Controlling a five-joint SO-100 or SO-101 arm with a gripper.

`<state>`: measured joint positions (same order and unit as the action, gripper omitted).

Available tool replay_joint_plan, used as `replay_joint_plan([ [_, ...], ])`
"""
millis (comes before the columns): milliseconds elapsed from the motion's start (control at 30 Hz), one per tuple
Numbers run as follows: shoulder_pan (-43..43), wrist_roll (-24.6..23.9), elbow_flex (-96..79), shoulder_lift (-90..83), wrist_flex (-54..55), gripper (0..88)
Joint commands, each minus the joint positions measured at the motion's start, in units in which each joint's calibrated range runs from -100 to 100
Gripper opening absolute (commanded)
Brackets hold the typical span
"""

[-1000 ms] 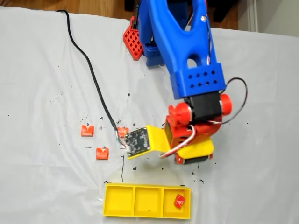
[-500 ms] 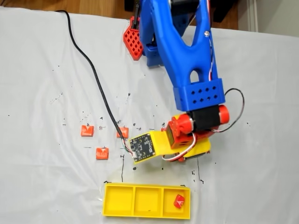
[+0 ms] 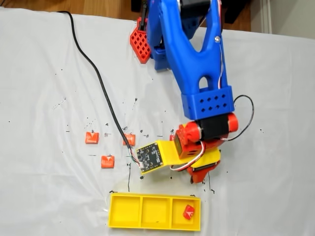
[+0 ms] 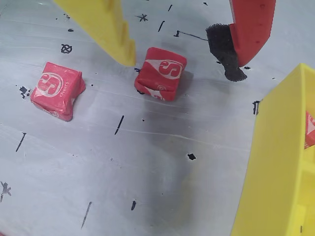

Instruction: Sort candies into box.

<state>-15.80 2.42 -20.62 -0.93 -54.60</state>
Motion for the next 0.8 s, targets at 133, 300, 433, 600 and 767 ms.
replay_joint_plan([
  [133, -1.0, 0.3, 3.4, 0.8, -0.3, 23.1],
  [300, -1.5, 0.2, 3.0, 2.8, 1.5, 23.5],
  [433, -2.0, 0.0, 3.5, 4.5, 2.6, 22.6],
  [600, -2.0, -0.4, 4.5, 7.0, 3.8, 21.3],
  [767, -1.9, -0.4, 6.6, 9.4, 2.7, 12.9],
])
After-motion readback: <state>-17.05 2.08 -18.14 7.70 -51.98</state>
